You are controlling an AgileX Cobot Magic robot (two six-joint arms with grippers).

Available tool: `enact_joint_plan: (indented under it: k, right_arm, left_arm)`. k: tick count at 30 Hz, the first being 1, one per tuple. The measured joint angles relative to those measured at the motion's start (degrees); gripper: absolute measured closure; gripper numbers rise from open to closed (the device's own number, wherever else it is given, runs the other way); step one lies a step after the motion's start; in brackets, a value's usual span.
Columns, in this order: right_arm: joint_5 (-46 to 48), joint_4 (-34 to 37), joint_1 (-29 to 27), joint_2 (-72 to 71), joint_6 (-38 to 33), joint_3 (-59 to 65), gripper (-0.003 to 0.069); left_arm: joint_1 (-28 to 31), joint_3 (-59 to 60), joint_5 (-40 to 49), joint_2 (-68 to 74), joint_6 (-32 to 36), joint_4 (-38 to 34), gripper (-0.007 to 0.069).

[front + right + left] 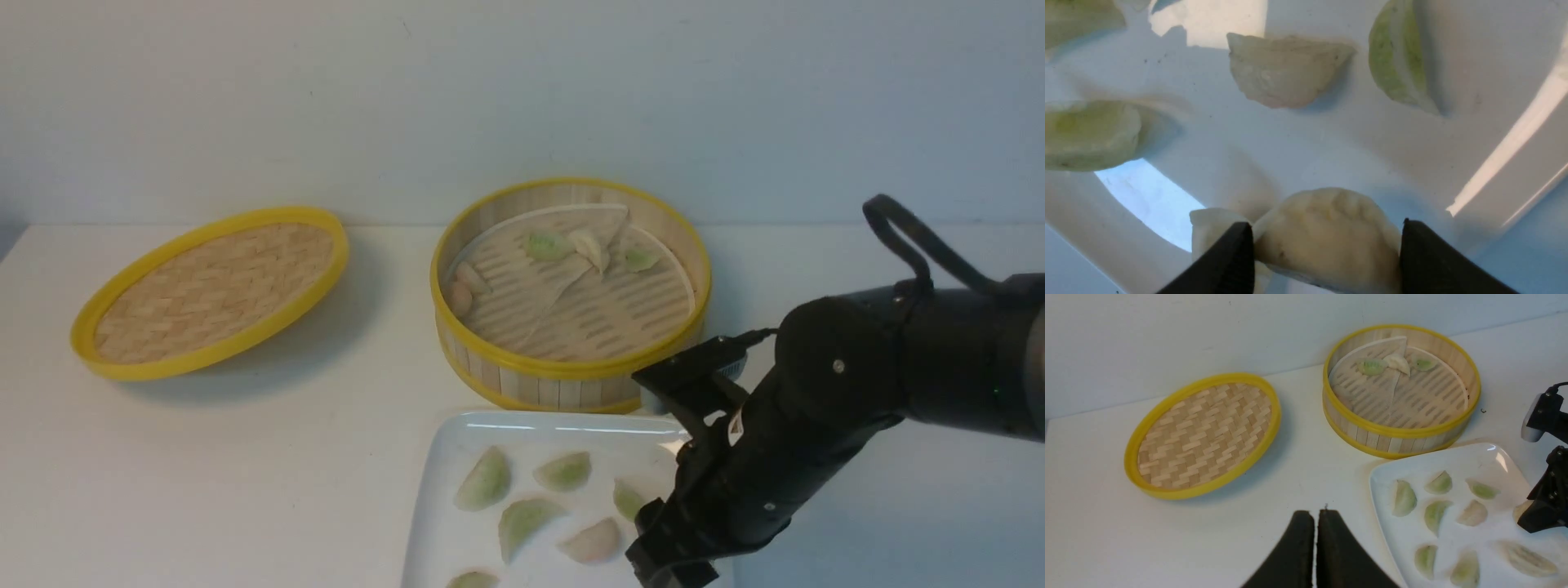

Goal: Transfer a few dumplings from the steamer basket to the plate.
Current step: Use the right arm to put the dumpling into the plate

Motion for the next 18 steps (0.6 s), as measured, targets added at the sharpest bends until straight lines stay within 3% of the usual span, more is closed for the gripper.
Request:
enact_joint_plan:
  k: [7,12,18]
  right_arm:
    - [-0.88,0.00,0.06,-0.03,0.24,-0.69,0.0127]
    - [0.79,-0.43,0.06,-0.03,0.28,-3.12,0.0097]
    - [2.82,-13.59,0.06,0.17,3.65,-16.87,0.0095]
  left_arm:
    - [0.00,0.00,0.00,0.00,0.24,0.00,0.0631]
    - [0.00,0.00,0.00,0.00,0.23,-0.05,0.0631]
    - [0.00,0.00,0.00,0.00,0.23,-0.09,0.0631]
